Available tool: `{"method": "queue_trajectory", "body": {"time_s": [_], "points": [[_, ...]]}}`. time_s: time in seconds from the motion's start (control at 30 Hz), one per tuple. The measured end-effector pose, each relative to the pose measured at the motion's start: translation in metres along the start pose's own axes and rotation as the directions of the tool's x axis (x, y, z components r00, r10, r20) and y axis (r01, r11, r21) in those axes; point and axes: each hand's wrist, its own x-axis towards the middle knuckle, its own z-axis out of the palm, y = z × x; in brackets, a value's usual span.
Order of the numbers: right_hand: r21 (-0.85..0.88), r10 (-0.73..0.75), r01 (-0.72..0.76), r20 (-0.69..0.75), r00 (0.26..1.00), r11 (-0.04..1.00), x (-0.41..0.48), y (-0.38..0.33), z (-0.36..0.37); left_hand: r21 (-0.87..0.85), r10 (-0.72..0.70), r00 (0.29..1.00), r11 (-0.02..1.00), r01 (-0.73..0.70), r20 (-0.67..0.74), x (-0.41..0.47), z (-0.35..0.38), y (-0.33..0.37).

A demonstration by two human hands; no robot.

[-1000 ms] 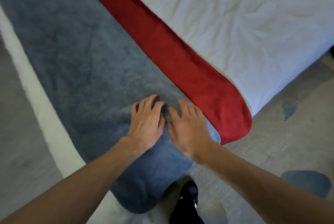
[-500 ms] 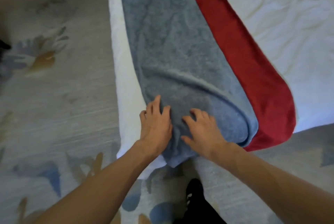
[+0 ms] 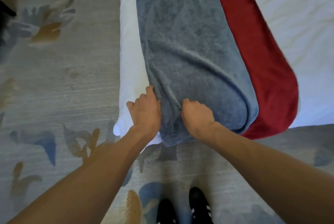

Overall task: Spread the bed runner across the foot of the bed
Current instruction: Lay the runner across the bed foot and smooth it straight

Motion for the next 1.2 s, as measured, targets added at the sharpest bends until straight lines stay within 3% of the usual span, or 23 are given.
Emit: {"method": "queue_trajectory", "body": {"time_s": [0.13, 0.43, 0.53, 0.67, 0.8, 0.9, 1.0, 1.1, 1.2], "points": [[0.052, -0.004, 0.003, 0.024, 1.000, 0.999, 0.003, -0.004, -0.005, -0.096, -0.002, 1.000, 0.995, 0.003, 0.019, -0.003, -0.004, -0.001], [0.157, -0.104, 0.090, 0.087, 0.991, 0.984, -0.001, -0.032, 0.005, 0.121, 0.048, 0.998, 0.992, -0.044, -0.034, -0.002, -0.011, -0.032], [0.154, -0.110, 0.106, 0.017, 0.994, 0.982, -0.007, -0.022, 0.012, 0.030, 0.005, 1.000, 1.000, -0.005, -0.017, -0.004, -0.008, -0.027], [-0.024, -0.092, 0.089, -0.196, 0.976, 0.996, -0.009, 0.012, 0.010, -0.022, -0.001, 1.000, 1.000, 0.001, -0.010, -0.012, 0.001, -0.019], [0.039, -0.004, 0.010, -0.143, 0.990, 0.999, -0.001, 0.056, -0.001, 0.067, 0.007, 1.000, 0.998, -0.005, -0.026, -0.008, 0.000, -0.019], [0.045, -0.025, 0.029, -0.096, 0.995, 0.999, -0.003, 0.067, -0.004, 0.169, 0.016, 0.999, 0.986, -0.010, -0.035, -0.010, -0.001, -0.020], [-0.057, -0.053, 0.043, -0.184, 0.982, 0.997, -0.009, 0.066, -0.003, 0.253, 0.007, 0.998, 0.967, 0.011, -0.069, -0.013, 0.000, -0.017], [-0.159, -0.063, 0.018, -0.279, 0.958, 0.987, -0.008, 0.065, -0.003, 0.274, 0.220, 0.975, 0.940, -0.201, -0.039, -0.013, 0.005, -0.012], [-0.136, -0.063, 0.043, -0.148, 0.987, 0.990, -0.004, 0.068, 0.003, 0.294, 0.434, 0.885, 0.835, -0.465, 0.165, -0.008, 0.015, -0.011]]}}
